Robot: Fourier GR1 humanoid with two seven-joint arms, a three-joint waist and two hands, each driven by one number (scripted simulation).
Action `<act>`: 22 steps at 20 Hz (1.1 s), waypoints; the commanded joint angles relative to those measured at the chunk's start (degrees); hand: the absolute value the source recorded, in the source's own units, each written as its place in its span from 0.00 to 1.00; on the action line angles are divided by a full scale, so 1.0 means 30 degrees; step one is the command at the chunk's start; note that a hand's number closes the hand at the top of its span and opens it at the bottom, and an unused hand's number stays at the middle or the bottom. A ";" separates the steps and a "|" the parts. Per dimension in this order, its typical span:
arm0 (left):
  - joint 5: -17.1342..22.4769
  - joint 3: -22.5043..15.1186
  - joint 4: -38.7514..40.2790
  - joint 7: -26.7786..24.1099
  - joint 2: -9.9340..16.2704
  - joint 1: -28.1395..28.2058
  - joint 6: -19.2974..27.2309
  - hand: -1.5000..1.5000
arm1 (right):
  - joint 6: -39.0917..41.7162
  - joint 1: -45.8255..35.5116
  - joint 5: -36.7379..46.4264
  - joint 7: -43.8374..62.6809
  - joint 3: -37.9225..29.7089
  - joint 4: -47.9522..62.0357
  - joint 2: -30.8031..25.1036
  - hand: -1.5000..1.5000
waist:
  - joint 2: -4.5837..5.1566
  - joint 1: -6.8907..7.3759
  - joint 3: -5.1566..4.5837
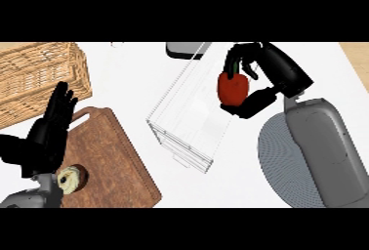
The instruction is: Pick the bell pepper from the placemat and place it in the tiered shelf
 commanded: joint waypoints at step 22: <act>-0.0352 0.0399 -0.0434 0.0026 -0.0107 0.0294 -0.0497 0.50 | -0.0762 -0.5587 -0.0310 -0.4229 -0.2738 1.0815 0.2862 0.00 | 0.0015 0.0075 0.0003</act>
